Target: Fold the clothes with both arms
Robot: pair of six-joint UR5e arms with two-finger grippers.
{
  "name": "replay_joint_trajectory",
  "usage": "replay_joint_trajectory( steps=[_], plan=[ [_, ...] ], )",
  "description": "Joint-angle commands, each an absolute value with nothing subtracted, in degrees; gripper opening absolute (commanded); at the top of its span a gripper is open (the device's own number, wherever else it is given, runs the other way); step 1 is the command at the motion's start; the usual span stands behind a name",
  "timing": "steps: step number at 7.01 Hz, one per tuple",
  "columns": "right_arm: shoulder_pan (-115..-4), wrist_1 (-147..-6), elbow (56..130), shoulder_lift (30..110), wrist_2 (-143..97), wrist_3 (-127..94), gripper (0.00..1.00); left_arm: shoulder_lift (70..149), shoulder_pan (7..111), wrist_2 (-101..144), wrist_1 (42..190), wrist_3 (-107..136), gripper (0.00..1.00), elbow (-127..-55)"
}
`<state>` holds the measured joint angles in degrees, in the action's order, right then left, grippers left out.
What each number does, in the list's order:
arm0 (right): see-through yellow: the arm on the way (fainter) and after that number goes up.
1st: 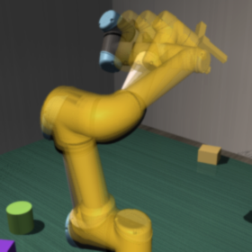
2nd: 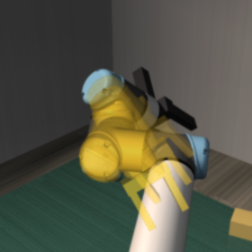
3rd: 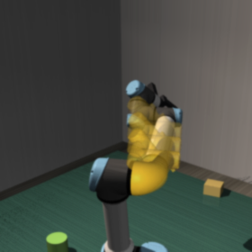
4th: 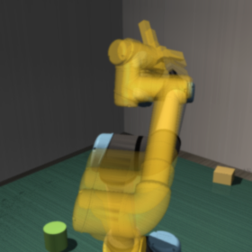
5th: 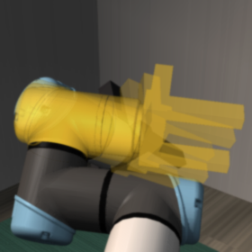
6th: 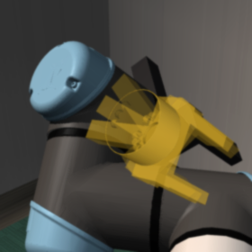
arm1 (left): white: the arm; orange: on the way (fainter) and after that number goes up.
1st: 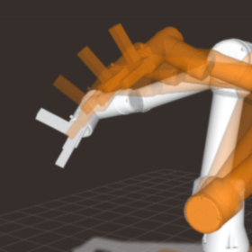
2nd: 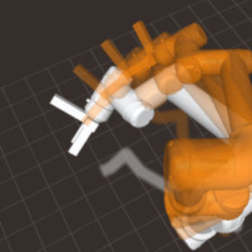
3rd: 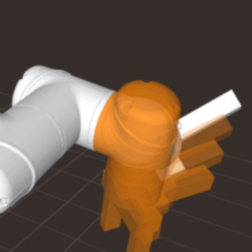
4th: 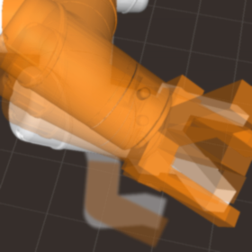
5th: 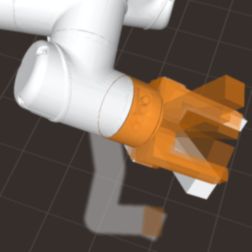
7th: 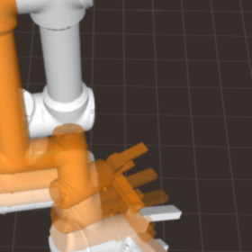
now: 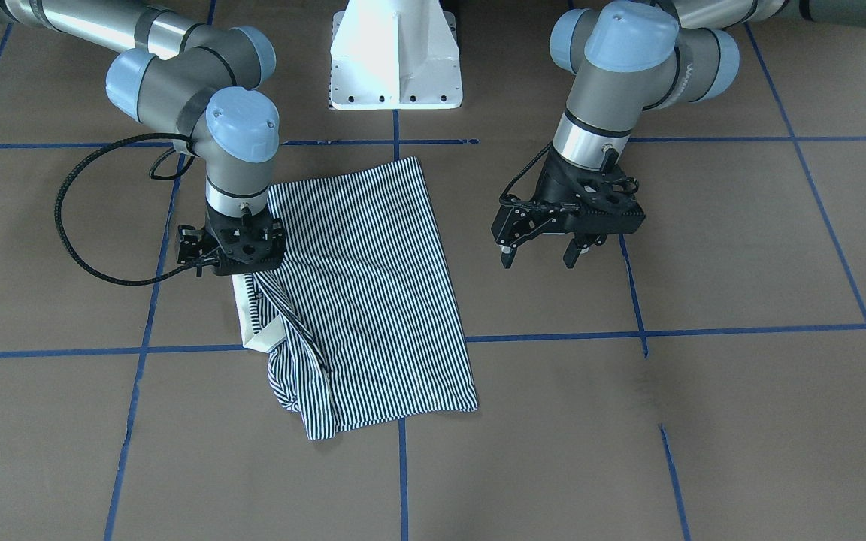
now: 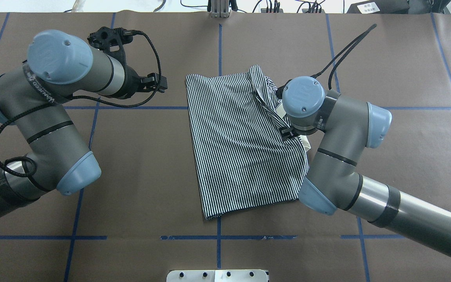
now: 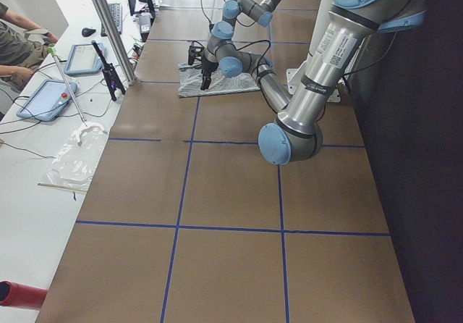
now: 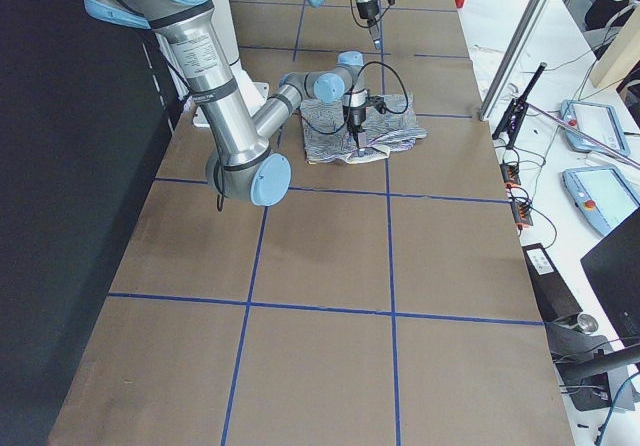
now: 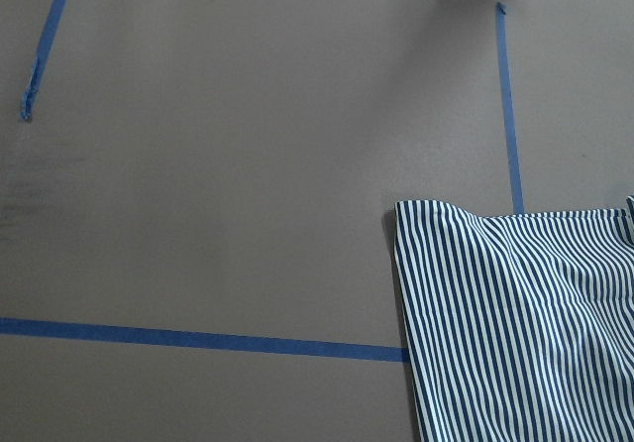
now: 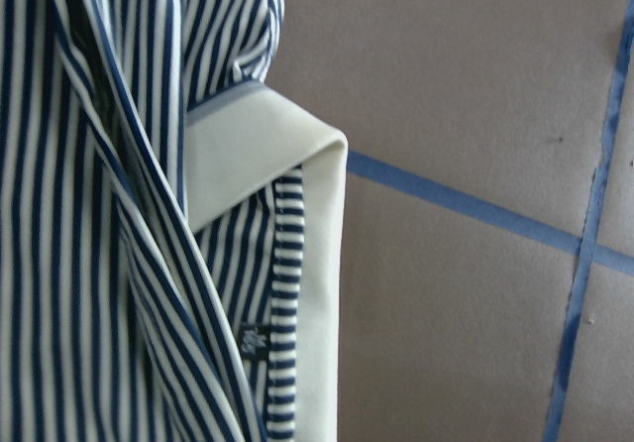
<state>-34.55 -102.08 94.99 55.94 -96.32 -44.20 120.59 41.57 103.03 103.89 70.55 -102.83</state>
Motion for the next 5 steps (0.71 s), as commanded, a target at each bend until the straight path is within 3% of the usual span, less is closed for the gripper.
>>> replay_joint_trajectory(
  steps=[1, 3, 5],
  plan=[
    [-35.2, -101.7, 86.9, 47.0, -96.4, -43.6, 1.00, 120.5, 41.7, 103.0, 103.7, 70.6, 1.00, -104.2],
    [-35.2, -94.9, 80.4, 46.1, -96.4, -42.6, 1.00, 120.4, 41.7, 102.9, 103.4, 70.6, 1.00, -107.4],
    [-35.2, -93.6, 79.0, 46.1, -96.4, -40.7, 1.00, 120.5, 41.7, 102.7, 103.4, 70.6, 1.00, -107.8]
  ],
)
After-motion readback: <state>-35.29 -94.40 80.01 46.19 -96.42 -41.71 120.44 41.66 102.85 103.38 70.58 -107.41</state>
